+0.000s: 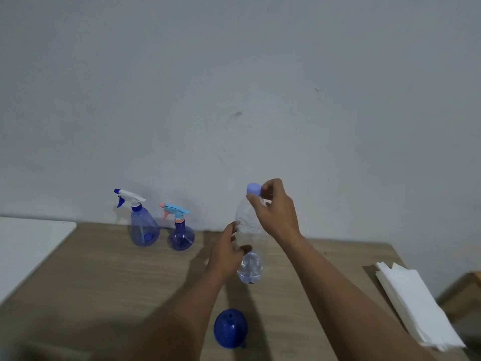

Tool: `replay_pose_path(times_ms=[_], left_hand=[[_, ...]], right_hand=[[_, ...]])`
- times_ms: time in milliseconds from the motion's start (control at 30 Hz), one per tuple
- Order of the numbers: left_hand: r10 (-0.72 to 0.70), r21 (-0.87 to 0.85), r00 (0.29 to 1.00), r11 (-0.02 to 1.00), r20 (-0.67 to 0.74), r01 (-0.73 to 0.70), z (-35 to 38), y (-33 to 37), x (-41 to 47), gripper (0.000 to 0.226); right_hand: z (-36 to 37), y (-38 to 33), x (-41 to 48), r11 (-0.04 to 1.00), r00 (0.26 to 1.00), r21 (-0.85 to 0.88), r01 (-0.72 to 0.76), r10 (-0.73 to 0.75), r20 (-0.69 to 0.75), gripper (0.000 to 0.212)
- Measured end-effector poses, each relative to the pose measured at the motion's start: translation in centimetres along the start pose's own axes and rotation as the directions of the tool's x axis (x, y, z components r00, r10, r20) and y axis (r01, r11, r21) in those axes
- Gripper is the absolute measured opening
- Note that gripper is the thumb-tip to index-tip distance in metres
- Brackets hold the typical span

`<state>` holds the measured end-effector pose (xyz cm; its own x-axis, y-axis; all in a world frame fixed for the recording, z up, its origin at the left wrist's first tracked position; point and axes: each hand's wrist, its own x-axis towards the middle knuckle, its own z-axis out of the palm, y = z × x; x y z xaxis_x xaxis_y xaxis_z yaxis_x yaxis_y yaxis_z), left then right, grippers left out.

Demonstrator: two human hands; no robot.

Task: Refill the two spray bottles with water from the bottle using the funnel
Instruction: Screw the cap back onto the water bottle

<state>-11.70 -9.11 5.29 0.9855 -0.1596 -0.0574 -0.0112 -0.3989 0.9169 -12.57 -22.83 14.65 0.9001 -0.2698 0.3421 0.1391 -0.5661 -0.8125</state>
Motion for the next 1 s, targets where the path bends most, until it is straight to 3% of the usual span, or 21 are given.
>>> replay_pose_path(times_ms=[133, 367, 433, 533, 600, 667, 733, 867, 1000], left_hand=[[-0.012, -0.033, 1.0, 0.999, 0.01, 0.012, 0.1, 0.1, 0.1, 0.066], [-0.006, -0.048, 1.0, 0.999, 0.018, 0.007, 0.3, 0.1, 0.4, 0.069], [0.0, -0.041, 1.0, 0.999, 0.019, 0.001, 0.4, 0.0, 0.5, 0.068], [0.01, -0.036, 1.0, 0.999, 0.007, -0.01, 0.4, 0.0, 0.2, 0.065], [0.07, -0.005, 0.997, 0.998, -0.038, -0.07, 0.5, -0.2, -0.1, 0.068], [0.088, 0.001, 0.994, 0.996, -0.059, -0.088, 0.5, -0.5, -0.8, 0.074], [0.003, -0.017, 0.998, 1.0, -0.066, -0.004, 0.3, -1.3, -2.0, 0.076], [-0.024, 0.241, 0.998, 0.97, -0.054, 0.037, -0.1, -5.0, -5.7, 0.062], [-0.103, 0.337, 0.994, 0.938, 0.045, 0.082, -0.6, -8.2, -9.3, 0.078]], right_hand=[[-0.5, -0.3, 0.6, 0.998, 0.997, -0.053, 0.045, -0.042, 0.057, 0.032], [-0.7, -0.4, 0.7, 0.998, 1.0, -0.069, 0.009, -0.008, 0.01, 0.023], [-0.5, -0.1, 0.1, 0.997, 1.0, -0.077, 0.017, -0.016, 0.003, 0.039], [-0.2, 1.1, -1.7, 0.999, 0.998, 0.026, -0.026, 0.025, 0.063, 0.085], [0.3, 2.3, -2.9, 0.996, 0.993, 0.058, -0.064, 0.058, 0.107, 0.101], [0.8, 3.5, -4.1, 0.994, 0.986, 0.059, -0.09, 0.081, 0.149, 0.107], [1.5, 4.4, -5.0, 0.99, 0.977, 0.068, -0.121, 0.107, 0.185, 0.107], [3.2, 6.4, -6.2, 0.981, 0.974, 0.101, -0.165, 0.147, 0.17, 0.108], [4.8, 7.3, -6.7, 0.981, 0.984, 0.109, -0.163, 0.153, 0.092, 0.112]])
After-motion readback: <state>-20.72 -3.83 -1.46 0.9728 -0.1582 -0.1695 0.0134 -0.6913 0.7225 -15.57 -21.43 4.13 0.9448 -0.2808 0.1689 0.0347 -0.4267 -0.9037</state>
